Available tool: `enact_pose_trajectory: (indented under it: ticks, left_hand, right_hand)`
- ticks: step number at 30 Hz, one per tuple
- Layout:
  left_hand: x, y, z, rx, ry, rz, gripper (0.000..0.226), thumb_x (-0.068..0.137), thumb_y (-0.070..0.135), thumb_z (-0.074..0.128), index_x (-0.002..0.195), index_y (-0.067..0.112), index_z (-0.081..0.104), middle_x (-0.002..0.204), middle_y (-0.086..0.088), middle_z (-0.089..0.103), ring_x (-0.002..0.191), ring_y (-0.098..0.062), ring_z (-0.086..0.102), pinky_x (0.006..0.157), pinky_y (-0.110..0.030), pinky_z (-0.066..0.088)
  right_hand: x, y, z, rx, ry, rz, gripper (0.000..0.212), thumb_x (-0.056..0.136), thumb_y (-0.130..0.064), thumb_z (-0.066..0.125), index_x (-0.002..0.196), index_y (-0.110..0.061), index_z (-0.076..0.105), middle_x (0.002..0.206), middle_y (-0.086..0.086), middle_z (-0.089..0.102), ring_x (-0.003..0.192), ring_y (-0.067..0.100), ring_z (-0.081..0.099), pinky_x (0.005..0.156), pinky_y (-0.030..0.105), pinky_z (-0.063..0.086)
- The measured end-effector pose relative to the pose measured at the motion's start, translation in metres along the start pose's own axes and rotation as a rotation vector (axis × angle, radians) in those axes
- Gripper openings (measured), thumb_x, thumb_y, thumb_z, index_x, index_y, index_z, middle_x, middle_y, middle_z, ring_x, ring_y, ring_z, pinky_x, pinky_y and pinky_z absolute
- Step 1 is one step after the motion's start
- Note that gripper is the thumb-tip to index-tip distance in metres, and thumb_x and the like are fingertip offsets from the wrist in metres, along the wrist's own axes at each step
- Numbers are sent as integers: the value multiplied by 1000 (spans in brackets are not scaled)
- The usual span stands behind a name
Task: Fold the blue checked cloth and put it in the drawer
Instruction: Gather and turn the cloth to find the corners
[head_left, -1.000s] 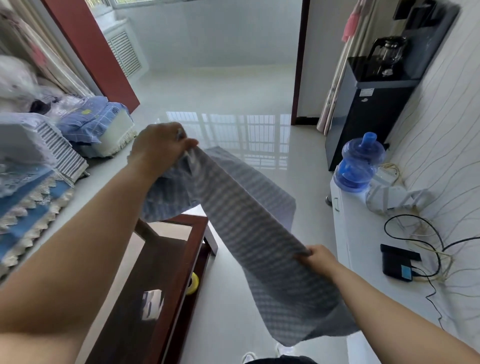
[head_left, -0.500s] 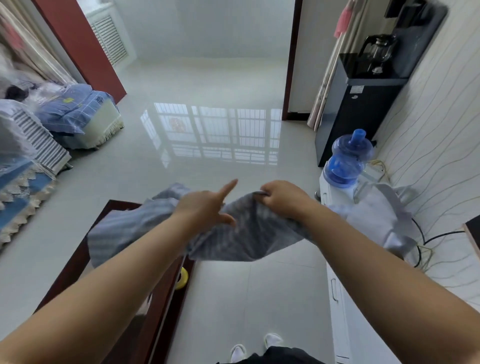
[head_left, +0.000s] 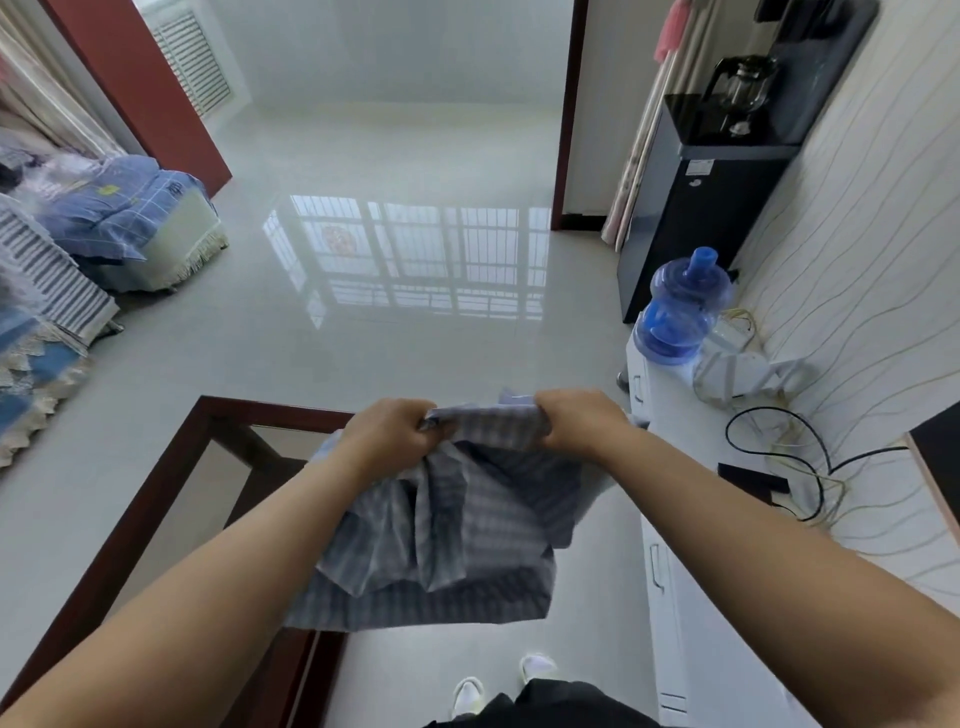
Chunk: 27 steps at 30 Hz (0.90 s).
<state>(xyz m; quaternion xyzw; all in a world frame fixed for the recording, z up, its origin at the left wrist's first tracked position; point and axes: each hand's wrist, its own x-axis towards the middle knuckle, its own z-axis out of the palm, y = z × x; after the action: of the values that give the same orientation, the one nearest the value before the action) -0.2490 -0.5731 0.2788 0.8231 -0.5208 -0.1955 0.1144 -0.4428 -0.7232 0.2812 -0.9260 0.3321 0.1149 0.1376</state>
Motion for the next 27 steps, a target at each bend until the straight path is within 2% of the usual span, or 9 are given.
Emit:
enact_pose_trajectory:
  ticks: [5, 7, 10, 13, 15, 17, 21, 23, 27]
  left_hand:
    - [-3, -7, -5, 220, 65, 153, 47, 93, 52, 46, 58, 24, 33, 56, 8, 45, 66, -24, 55, 54, -31, 37]
    - [-5, -7, -7, 257, 90, 189, 48, 93, 53, 44, 58, 24, 30, 57, 6, 47, 64, -26, 57, 53, -31, 39]
    - [-7, -11, -10, 221, 142, 206, 43, 87, 55, 40, 59, 24, 33, 56, 6, 47, 61, -27, 57, 52, -32, 40]
    - [-11, -18, -11, 159, 189, 178, 46, 90, 48, 51, 56, 26, 31, 52, 6, 44, 57, -27, 54, 51, -34, 39]
    - [-13, -24, -9, 93, 196, 135, 46, 91, 46, 54, 57, 19, 37, 52, 2, 49, 56, -26, 53, 51, -36, 39]
    - [-15, -30, -6, 22, 187, 101, 46, 89, 50, 50, 61, 13, 43, 53, 0, 53, 56, -26, 53, 52, -38, 41]
    - [-20, -40, 0, -83, 162, 64, 43, 90, 45, 54, 64, 11, 46, 56, -3, 55, 60, -25, 55, 55, -42, 42]
    - [-22, -46, 3, -131, 184, 27, 40, 92, 38, 58, 65, 9, 50, 58, -6, 57, 62, -26, 56, 56, -41, 41]
    - [-23, -50, 11, -205, 229, -79, 34, 91, 36, 60, 67, 13, 56, 61, -2, 60, 66, -23, 58, 59, -37, 42]
  right_hand:
    - [-10, 17, 53, 248, 432, 146, 50, 90, -31, 55, 136, -18, 40, 154, 5, 24, 138, 27, 26, 114, 42, 14]
    - [-10, 15, 63, 366, 563, 202, 59, 88, -35, 60, 139, -15, 38, 156, 10, 18, 141, 31, 20, 113, 49, 18]
    - [-6, 15, 64, 626, 730, 245, 69, 85, -47, 58, 139, -7, 39, 154, 20, 23, 142, 34, 22, 113, 46, 22]
    - [1, 32, 57, 799, 891, 569, 73, 89, -55, 44, 135, 1, 44, 144, 24, 39, 134, 39, 38, 109, 50, 34]
    - [7, 52, 49, 1097, 608, 783, 76, 87, -58, 49, 136, 0, 42, 139, 20, 46, 126, 39, 47, 103, 48, 42]
    - [6, 59, 48, 1426, 208, 786, 78, 82, -60, 57, 134, -2, 46, 131, 16, 53, 116, 37, 53, 98, 44, 47]
    - [-4, 53, 49, 1585, 294, 572, 49, 83, -43, 67, 116, -7, 60, 114, 12, 62, 110, 33, 56, 91, 41, 51]
    - [-10, 50, 41, 1899, 275, 460, 32, 90, -37, 61, 103, -8, 67, 110, 13, 67, 105, 28, 62, 81, 36, 53]
    - [-23, 45, 29, 2375, -162, 398, 69, 91, -61, 39, 103, -2, 72, 101, 16, 73, 88, 27, 72, 73, 34, 60]
